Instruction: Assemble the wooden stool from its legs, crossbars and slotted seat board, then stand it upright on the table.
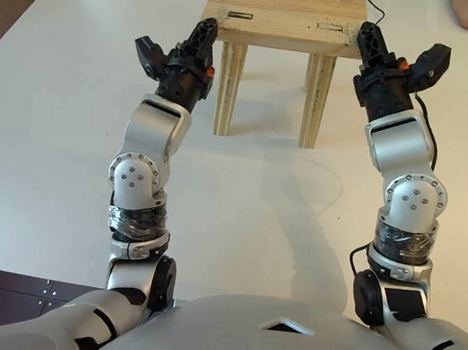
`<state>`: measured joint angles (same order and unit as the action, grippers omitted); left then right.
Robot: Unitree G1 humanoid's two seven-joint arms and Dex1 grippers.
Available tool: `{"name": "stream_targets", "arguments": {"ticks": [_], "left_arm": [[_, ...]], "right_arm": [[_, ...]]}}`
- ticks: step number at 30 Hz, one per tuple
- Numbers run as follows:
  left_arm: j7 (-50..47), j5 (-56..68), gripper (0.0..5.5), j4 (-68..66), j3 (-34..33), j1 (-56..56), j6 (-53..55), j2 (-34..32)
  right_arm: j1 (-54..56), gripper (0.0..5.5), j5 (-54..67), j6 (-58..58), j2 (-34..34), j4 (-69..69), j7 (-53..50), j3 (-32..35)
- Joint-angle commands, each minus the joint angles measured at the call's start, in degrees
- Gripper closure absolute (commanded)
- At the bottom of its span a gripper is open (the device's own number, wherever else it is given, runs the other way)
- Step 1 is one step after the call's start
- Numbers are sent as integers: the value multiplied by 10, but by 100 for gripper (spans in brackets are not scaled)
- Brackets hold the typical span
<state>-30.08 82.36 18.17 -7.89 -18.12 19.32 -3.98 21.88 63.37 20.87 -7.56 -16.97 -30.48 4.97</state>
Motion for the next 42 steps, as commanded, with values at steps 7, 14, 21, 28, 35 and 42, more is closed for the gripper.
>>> {"name": "stream_targets", "arguments": {"ticks": [7,14,21,28,35,42], "left_arm": [[160,-309,273,77,9,60,18,-173],[84,-699,273,-105,90,136,-123,-160],[85,-830,273,-246,146,130,-230,-83],[97,-852,273,-377,116,77,-296,-44],[96,-846,273,-524,67,18,-360,-29],[111,-826,230,-556,20,-19,-382,-31]], "right_arm": [[15,176,-362,-14,-144,46,81,-33],[-89,176,-523,-70,-66,154,72,-112],[-72,228,-622,-175,-11,278,78,-133],[-44,228,-658,-244,21,375,84,-106],[8,228,-695,-281,66,487,49,-95],[25,231,-720,-273,93,499,15,-83]]}}
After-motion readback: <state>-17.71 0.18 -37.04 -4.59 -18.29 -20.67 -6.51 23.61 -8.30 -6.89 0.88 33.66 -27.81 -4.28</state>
